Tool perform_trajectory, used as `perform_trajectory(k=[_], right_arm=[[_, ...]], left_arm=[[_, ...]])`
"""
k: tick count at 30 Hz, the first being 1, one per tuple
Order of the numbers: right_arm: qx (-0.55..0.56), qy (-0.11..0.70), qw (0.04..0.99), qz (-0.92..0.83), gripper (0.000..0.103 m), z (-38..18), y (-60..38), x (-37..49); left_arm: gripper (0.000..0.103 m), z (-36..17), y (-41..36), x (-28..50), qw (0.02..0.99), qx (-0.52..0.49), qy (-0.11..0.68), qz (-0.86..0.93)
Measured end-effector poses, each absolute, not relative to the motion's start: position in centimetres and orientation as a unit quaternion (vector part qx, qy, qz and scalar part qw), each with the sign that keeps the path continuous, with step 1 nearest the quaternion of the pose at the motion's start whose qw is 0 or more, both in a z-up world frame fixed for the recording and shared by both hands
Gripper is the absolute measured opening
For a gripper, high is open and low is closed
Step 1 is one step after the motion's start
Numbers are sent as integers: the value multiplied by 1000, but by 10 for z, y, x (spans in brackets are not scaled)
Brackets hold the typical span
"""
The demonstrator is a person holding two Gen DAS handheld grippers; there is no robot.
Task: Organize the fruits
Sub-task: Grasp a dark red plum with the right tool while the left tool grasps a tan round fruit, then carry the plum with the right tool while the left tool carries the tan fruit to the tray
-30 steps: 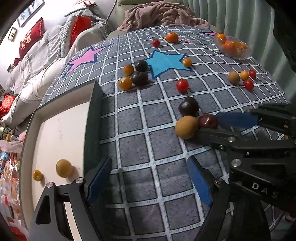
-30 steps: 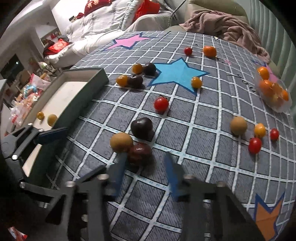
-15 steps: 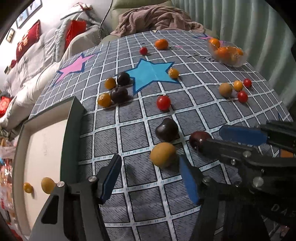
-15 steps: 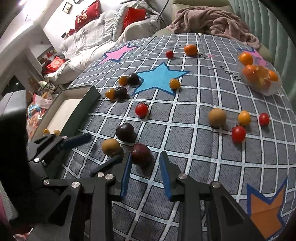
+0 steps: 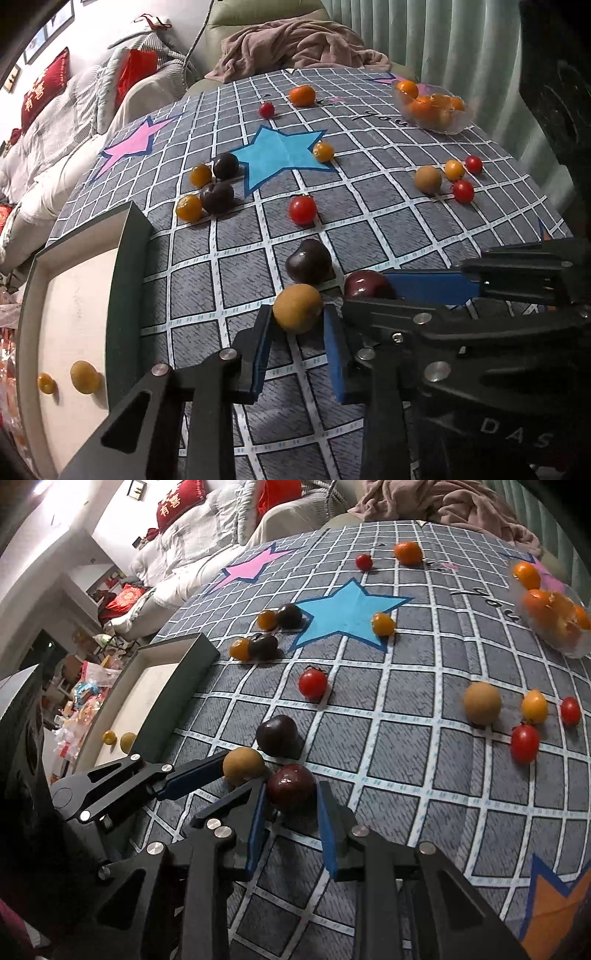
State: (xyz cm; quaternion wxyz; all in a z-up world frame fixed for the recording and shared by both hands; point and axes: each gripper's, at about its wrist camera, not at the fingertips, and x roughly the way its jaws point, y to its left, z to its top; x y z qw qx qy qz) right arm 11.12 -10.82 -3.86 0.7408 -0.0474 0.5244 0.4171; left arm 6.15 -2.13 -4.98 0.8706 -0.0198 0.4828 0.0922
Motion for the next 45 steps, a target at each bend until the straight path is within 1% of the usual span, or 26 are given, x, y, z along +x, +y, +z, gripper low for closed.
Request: perform_trajectory(k=[7, 15, 24, 36, 45], right_arm=[[-17, 521, 752, 404, 29, -30, -130, 117], [-17, 515, 757, 401, 29, -20, -135, 116], [-36, 493, 765, 412, 29, 12, -122, 102], [-77, 462, 760, 450, 29, 59, -59, 70], [-101, 457, 742, 481, 29, 71, 7, 52]], left_arm=[[29, -44, -2, 53, 873, -69, 473, 99], [29, -27, 7, 38, 879, -80, 459, 105], [29, 7, 27, 14, 884, -93, 439, 131], [29, 42, 93, -29, 881, -125, 415, 189], [29, 49, 151, -51, 872, -130, 405, 242]])
